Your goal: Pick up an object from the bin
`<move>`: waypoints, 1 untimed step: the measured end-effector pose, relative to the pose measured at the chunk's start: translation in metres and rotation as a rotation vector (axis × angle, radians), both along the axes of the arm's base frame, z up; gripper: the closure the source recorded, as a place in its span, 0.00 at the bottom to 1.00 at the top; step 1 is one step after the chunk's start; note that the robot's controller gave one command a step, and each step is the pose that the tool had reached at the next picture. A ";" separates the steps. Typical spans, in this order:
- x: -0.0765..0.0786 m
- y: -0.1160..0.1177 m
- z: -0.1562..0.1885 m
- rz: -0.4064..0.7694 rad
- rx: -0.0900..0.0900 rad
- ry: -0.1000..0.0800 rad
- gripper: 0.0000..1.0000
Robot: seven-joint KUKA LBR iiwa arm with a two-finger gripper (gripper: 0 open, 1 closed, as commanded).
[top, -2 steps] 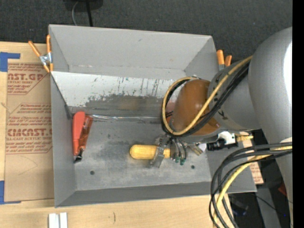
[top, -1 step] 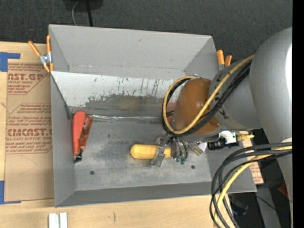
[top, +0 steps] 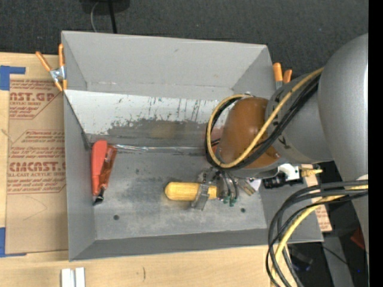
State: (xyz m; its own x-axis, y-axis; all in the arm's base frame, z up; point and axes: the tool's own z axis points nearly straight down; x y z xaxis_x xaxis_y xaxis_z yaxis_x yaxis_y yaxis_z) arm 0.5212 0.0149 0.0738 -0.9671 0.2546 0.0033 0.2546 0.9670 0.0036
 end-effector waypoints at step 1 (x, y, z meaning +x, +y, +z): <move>-0.001 0.001 0.022 0.001 0.001 0.004 1.00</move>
Offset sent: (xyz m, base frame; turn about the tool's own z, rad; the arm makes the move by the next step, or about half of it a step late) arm 0.0000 -0.0001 0.0710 0.0000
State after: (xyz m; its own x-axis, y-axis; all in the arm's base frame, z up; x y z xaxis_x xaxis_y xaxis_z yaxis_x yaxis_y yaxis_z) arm 0.5198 0.0155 0.0955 -0.9672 0.2539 0.0072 0.2540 0.9672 0.0034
